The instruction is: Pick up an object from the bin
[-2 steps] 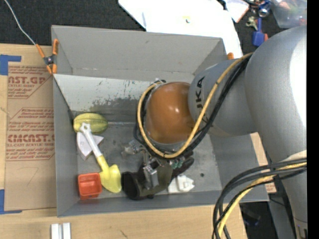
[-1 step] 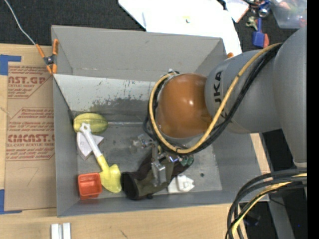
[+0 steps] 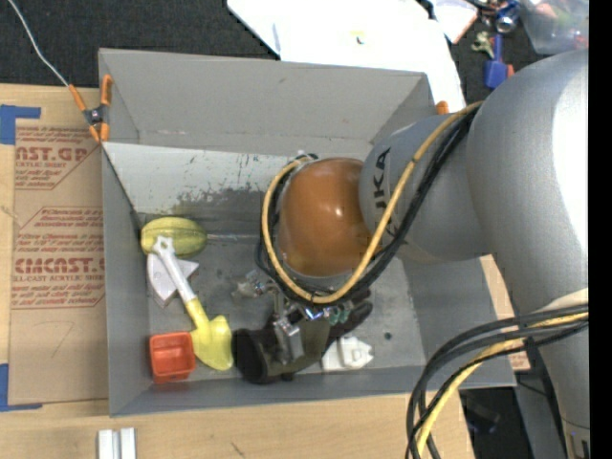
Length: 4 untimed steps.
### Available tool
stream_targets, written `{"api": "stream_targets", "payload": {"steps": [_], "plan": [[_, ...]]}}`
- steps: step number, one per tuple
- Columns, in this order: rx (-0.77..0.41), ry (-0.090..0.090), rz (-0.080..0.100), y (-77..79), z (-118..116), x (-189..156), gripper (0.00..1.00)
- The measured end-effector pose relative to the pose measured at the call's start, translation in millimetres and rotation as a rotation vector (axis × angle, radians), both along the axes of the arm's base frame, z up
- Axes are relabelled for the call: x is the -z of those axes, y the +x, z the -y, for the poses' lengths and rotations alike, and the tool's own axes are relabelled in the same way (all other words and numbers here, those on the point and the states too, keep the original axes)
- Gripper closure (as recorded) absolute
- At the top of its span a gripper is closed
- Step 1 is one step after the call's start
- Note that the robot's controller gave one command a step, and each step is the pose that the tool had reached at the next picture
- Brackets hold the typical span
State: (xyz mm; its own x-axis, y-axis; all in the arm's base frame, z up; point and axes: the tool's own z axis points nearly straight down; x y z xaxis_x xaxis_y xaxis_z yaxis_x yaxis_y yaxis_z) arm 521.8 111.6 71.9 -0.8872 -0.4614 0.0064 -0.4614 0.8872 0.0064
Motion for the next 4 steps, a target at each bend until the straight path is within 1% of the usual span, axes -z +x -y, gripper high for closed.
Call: {"api": "stream_targets", "payload": {"steps": [1, 2, 4], "plan": [[0.114, 0.004, 0.017, -18.4, 22, 1, 0.0], [0.001, 0.001, 0.0, 0.3, -1, 0, 1.0], [0.001, 0.001, -0.003, -0.9, 0, -3, 1.0]]}}
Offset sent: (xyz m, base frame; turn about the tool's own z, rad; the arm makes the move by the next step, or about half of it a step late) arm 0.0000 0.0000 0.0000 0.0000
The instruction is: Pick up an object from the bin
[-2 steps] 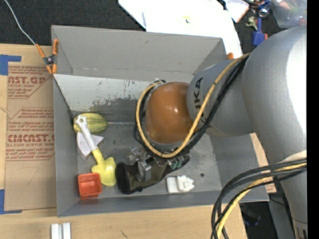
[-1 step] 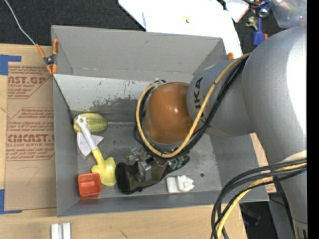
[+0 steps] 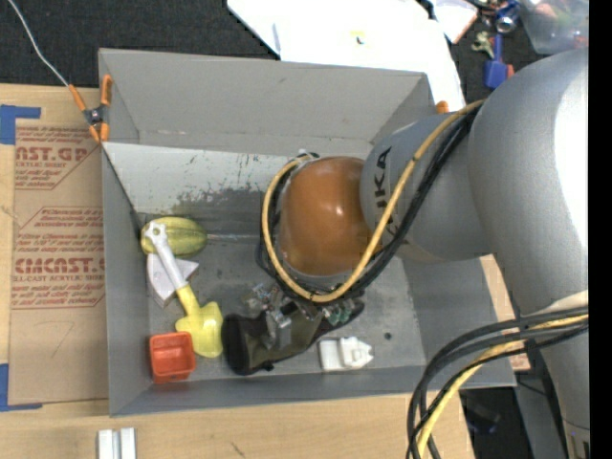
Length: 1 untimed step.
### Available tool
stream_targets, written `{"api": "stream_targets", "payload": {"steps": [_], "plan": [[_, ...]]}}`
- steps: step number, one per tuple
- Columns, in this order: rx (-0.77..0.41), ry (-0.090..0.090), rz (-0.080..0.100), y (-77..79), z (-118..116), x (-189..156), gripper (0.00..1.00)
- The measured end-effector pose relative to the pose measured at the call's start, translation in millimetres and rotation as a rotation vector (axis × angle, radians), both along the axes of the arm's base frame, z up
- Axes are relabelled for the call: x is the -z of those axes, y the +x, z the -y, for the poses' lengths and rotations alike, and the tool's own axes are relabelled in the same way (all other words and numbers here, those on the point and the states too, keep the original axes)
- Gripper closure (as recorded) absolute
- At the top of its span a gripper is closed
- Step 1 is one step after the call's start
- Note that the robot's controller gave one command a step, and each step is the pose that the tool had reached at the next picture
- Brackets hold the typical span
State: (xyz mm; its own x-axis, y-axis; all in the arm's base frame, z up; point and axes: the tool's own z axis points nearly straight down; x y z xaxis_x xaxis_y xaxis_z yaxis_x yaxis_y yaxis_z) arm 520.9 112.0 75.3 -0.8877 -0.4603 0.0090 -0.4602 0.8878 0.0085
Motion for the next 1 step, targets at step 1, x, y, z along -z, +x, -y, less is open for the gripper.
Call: {"api": "stream_targets", "payload": {"steps": [1], "plan": [[0.0, -0.002, -0.008, -2.3, 0.4, -19.4, 1.0]]}}
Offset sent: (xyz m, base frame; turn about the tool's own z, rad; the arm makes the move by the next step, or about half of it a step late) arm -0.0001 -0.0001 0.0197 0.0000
